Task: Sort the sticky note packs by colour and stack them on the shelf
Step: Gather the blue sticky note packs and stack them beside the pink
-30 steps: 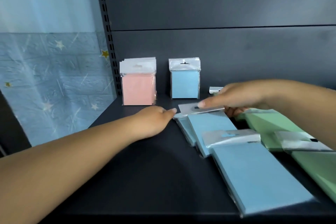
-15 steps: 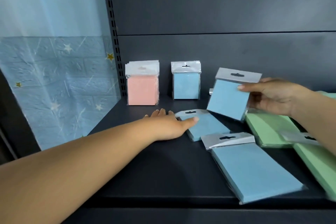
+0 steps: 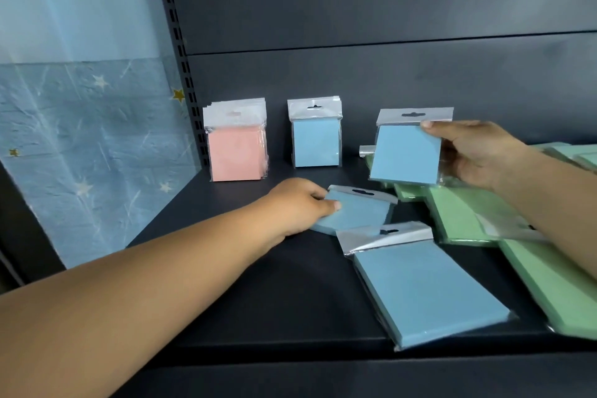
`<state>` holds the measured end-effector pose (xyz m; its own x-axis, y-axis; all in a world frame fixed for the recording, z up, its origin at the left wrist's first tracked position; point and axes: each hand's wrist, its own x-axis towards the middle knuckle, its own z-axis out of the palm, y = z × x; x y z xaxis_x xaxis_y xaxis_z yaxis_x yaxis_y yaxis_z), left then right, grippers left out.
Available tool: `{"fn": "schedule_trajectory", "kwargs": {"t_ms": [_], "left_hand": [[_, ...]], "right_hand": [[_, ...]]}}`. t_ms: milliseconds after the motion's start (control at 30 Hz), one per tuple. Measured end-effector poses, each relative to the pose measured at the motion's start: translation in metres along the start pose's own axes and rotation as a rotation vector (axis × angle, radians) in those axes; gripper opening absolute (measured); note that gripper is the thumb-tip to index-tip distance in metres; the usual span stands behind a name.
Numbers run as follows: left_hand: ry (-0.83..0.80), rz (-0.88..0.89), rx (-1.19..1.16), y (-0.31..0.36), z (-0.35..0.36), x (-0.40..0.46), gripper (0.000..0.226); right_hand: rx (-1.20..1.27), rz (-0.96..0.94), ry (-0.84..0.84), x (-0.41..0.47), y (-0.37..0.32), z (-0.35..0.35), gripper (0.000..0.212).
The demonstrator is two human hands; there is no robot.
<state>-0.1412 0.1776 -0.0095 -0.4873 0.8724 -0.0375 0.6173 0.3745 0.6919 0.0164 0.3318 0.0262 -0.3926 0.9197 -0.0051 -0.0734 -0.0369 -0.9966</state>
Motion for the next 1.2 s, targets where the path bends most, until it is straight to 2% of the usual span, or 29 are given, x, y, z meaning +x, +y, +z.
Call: {"fn": "schedule_trajectory", "kwargs": {"t_ms": [100,267,300,433,500,567,733,867,1000,1133,1200], "left_hand": [[0.034,-0.025,-0.166,0.002,0.001,0.000,0.035],[0.071,-0.107,-0.263,0.008,-0.006,0.006,0.026],[0.084,-0.134,-0.226,0.010,-0.008,0.009,0.031],[-0.014,-0.195,0.131,0.022,-0.001,0.012,0.082],[-0.068,-0.143,0.331,0.026,0.010,0.008,0.090],[-0.064,-0.112,0.352,0.025,0.016,0.007,0.088],[0.019,-0.072,0.110,0.019,0.015,0.011,0.066],[0.077,-0.023,-0.208,0.017,0.012,0.013,0.027],[0.261,0.001,-0.464,0.004,-0.002,0.019,0.040],[0.263,-0.030,-0.720,-0.001,-0.013,0.025,0.009],[0.232,-0.017,-0.820,0.000,-0.013,0.025,0.013]], "right_hand": [[0.041,-0.031,-0.007,0.002,0.001,0.000,0.008],[0.068,-0.067,-0.003,0.003,0.001,0.000,0.007],[0.078,-0.072,0.004,0.002,0.001,0.000,0.006],[0.136,-0.101,0.042,0.000,0.000,0.000,0.011],[0.145,-0.112,0.050,-0.001,0.000,-0.001,0.011],[0.131,-0.120,0.045,-0.002,0.000,-0.001,0.011],[0.130,-0.139,0.040,-0.002,0.001,0.002,0.009],[0.142,-0.131,0.020,-0.003,0.001,0.003,0.007],[0.146,-0.132,0.017,-0.003,0.003,0.004,0.007],[0.163,-0.129,0.015,-0.005,0.001,0.006,0.008],[0.223,-0.120,-0.001,-0.008,-0.002,0.009,0.007]]}}
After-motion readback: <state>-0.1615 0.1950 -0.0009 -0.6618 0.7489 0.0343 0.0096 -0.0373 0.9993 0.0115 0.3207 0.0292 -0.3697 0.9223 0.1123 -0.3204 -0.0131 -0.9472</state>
